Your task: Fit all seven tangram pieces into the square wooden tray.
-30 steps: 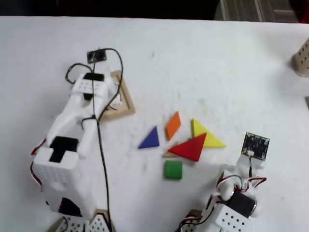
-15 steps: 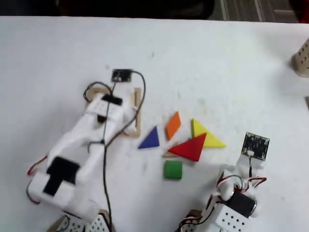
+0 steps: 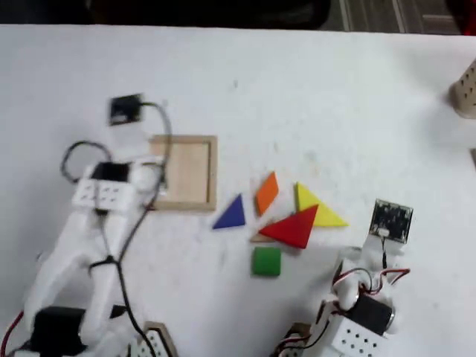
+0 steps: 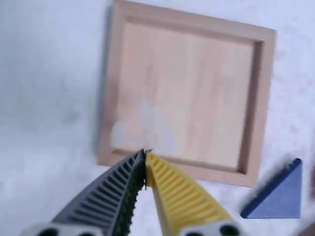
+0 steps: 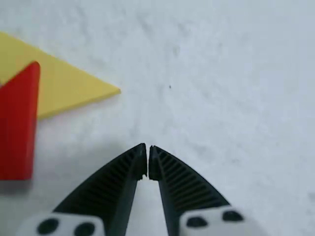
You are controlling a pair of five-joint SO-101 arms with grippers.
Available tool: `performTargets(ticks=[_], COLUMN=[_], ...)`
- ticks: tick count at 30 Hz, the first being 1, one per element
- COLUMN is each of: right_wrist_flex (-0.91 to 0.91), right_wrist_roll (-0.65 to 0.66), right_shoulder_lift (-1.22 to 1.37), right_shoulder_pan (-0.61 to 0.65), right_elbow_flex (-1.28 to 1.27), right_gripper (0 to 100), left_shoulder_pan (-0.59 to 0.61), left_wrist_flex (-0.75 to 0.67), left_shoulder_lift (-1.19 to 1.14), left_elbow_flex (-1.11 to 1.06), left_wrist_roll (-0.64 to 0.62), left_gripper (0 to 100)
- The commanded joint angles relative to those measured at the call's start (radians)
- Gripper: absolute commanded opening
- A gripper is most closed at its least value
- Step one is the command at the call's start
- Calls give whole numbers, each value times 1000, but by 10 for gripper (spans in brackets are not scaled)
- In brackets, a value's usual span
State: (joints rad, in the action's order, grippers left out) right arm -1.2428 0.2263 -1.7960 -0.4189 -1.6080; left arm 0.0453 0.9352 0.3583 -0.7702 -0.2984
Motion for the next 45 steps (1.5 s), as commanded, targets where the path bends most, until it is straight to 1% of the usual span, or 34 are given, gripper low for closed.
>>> performTargets(ticks=[1,4,7,9,13,17,21,22,23,24,26,27,29,31,33,36,38,42,45], right_wrist_flex=[13,-41,-33,-13,-25,-61,-25,7,45,76,94,101,114,117,122,130,130,124,124], right_wrist_roll=[-8,-9,-57,-97,-161,-163,-158,-132,-72,25,239,318,402,505,641,821,882,947,962], right_shoulder_lift=[-4,-2,27,94,340,634,843,875,901,923,960,977,995,1017,1027,1049,1070,1144,1241], right_shoulder_pan=[58,134,209,266,398,575,720,748,771,794,846,880,952,1001,1040,1064,1079,1084,1084], right_elbow_flex=[135,207,221,253,417,571,655,661,663,660,660,663,663,664,655,643,654,717,776], right_gripper=[17,17,17,17,17,18,19,19,27,47,119,159,219,236,238,240,241,245,310], left_shoulder_pan=[134,237,320,357,415,444,456,453,450,450,450,450,450,450,450,450,449,449,449], left_wrist_flex=[-18,-63,-97,-110,-140,-173,-212,-212,-209,-206,-206,-206,-206,-206,-206,-206,-206,-206,-206], left_shoulder_lift=[71,91,114,131,165,193,202,202,202,202,202,202,202,202,202,202,202,202,202], left_elbow_flex=[-32,-97,-150,-187,-259,-316,-365,-370,-371,-371,-373,-373,-374,-374,-374,-376,-376,-376,-376], left_wrist_roll=[9,20,114,166,241,353,470,491,509,520,526,526,526,526,526,526,526,526,526], left_gripper=[20,20,20,20,20,20,20,20,20,20,20,20,20,20,20,20,20,20,20])
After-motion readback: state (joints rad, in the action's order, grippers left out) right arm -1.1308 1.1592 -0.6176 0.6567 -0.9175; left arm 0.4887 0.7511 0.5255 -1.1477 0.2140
